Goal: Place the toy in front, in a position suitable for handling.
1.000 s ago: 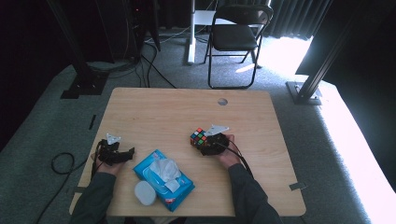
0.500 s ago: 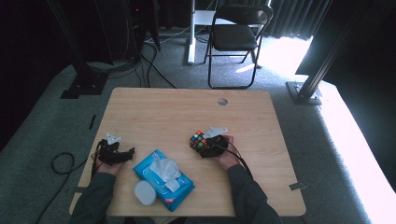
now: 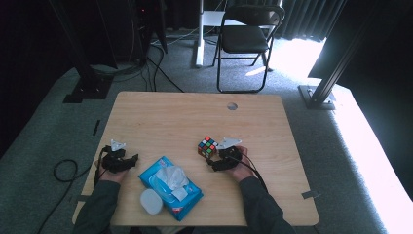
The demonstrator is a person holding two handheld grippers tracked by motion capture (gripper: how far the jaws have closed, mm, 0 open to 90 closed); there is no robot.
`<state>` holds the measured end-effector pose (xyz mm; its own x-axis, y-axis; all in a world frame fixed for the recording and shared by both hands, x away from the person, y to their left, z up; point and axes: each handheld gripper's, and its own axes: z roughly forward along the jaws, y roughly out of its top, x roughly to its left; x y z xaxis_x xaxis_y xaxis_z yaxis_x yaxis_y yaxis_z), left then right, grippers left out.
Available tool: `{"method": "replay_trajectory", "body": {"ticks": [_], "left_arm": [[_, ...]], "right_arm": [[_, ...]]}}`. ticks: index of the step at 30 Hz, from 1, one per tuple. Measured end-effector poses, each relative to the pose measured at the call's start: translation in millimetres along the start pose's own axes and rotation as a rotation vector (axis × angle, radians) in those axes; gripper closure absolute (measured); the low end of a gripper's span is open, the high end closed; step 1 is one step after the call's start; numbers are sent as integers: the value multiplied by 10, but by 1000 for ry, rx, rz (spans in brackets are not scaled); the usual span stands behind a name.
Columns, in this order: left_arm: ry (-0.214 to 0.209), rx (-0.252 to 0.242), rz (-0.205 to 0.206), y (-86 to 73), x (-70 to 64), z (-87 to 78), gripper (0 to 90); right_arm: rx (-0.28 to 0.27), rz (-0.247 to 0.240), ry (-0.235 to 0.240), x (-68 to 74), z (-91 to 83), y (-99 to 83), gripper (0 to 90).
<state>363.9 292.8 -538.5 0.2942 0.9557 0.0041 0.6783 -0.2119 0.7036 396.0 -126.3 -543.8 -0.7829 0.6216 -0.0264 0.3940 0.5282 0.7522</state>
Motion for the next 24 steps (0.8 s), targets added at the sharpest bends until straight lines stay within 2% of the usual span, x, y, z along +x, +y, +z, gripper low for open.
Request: {"method": "replay_trajectory", "body": {"ticks": [8, 15, 24], "left_arm": [[-6, -30, -2, 21, -11, -91, 392], [-21, -73, -6, 51, -58, -232, 387], [-45, -92, 52, 83, -234, -340, 381]], "right_arm": [[21, -9, -2, 35, -33, -70, 249], [19, 6, 21, 30, -62, -111, 248], [21, 6, 30, 31, -76, -125, 248]]}}
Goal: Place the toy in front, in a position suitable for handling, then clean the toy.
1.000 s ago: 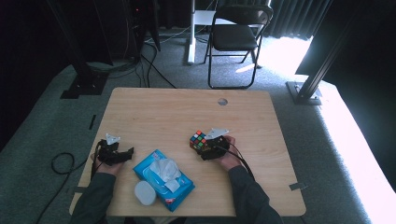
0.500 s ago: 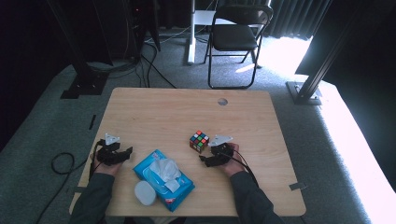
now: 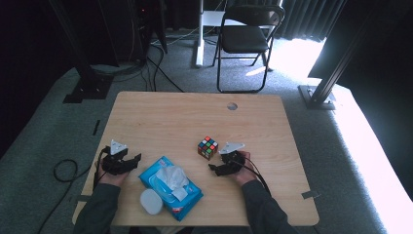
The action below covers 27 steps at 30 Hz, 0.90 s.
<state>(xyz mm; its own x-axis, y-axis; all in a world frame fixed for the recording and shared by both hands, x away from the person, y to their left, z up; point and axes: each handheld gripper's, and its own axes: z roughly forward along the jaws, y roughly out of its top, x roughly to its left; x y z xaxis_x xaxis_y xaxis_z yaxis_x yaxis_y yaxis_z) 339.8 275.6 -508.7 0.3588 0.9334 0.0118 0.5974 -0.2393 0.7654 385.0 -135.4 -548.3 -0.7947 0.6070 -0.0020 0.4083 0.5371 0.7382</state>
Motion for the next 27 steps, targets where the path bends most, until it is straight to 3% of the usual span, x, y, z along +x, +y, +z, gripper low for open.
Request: {"method": "replay_trajectory", "body": {"ticks": [9, 14, 18, 27], "left_arm": [[-44, -41, 4, 84, -81, -201, 364], [-65, -54, 37, 142, -170, -296, 362], [-86, -67, 52, 190, -245, -366, 362], [-154, -98, 85, 266, -412, -532, 357]], "right_arm": [[0, 1, -2, 4, -2, -3, 246], [1, 3, -2, 5, -3, -2, 245], [13, 26, -27, -4, 9, 3, 169], [14, 35, -35, 7, 5, -1, 170]]}}
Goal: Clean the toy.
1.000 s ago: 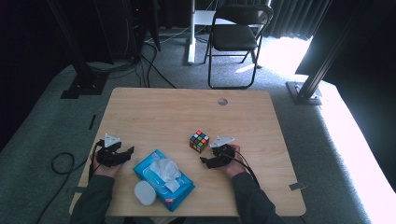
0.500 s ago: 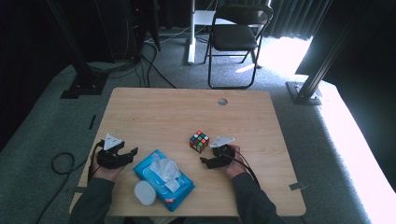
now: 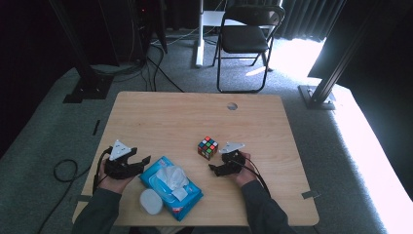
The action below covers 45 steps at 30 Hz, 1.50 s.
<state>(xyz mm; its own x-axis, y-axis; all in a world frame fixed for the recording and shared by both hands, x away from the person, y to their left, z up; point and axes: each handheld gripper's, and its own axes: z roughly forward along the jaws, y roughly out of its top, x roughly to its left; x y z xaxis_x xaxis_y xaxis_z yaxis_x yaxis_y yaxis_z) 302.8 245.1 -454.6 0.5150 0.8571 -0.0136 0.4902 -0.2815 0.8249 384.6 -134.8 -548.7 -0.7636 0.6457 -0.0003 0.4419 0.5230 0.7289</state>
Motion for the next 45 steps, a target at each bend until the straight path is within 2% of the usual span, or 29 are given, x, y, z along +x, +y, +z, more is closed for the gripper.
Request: {"method": "replay_trajectory", "body": {"ticks": [6, 10, 15, 19, 22, 30, 35, 41, 45], "left_arm": [[-37, -16, 51, 73, -181, -46, 358], [-65, -25, 67, 97, -267, -53, 378], [-130, -23, 78, 117, -386, -13, 376], [-148, -23, 108, 136, -507, 31, 369], [-168, -11, 116, 132, -567, 81, 366], [-226, 5, 124, 108, -636, 175, 356], [-238, 37, 132, 88, -674, 230, 365], [-253, 78, 141, 63, -705, 281, 415], [-270, 111, 149, 59, -711, 284, 478]], "right_arm": [[0, 1, 0, 1, -1, 0, 171], [0, 3, -2, 2, 0, 0, 170], [0, 3, -4, 3, 1, 0, 170], [0, 3, -4, 3, 1, 0, 170], [0, 3, -4, 4, 1, 0, 170], [0, 3, -4, 4, 1, 0, 170], [0, 3, -4, 3, 1, 0, 170], [0, 3, -4, 4, 1, 0, 170], [0, 3, -4, 3, 1, 0, 170]]}}
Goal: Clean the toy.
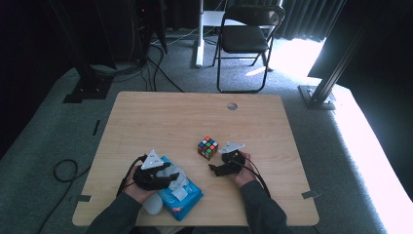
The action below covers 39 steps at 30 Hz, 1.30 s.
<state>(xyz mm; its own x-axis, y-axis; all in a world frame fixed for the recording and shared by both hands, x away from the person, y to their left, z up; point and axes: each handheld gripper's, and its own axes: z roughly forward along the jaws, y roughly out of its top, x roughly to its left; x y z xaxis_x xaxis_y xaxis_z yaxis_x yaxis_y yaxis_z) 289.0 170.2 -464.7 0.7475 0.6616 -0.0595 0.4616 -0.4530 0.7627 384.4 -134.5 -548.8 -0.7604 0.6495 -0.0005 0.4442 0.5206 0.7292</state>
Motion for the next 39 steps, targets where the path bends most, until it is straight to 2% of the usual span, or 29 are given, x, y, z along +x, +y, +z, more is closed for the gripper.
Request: {"method": "replay_trajectory", "body": {"ticks": [2, 7, 9, 14, 19, 24, 33, 39], "left_arm": [[-1, 20, 5, -1, -4, -1, 526], [-31, 24, 33, -20, -16, -29, 816], [-28, 25, 46, -19, -27, -45, 873], [-7, 5, 57, 1, -49, -81, 885], [26, -29, 41, 15, -19, -141, 888], [42, -52, 34, 38, -1, -188, 889], [81, -116, 37, 163, 52, -329, 889], [100, -142, 35, 247, 104, -379, 890]], "right_arm": [[0, 0, 0, 0, 0, 0, 170], [1, 0, -1, 1, -1, 0, 170], [0, 0, -1, 1, -1, 0, 170], [1, 0, -1, 1, -1, 0, 170], [0, 0, -1, 1, -4, -3, 170], [0, 7, -3, 9, -12, -11, 170], [0, 8, -4, 10, -12, -12, 170], [0, 7, -3, 9, -12, -12, 170]]}}
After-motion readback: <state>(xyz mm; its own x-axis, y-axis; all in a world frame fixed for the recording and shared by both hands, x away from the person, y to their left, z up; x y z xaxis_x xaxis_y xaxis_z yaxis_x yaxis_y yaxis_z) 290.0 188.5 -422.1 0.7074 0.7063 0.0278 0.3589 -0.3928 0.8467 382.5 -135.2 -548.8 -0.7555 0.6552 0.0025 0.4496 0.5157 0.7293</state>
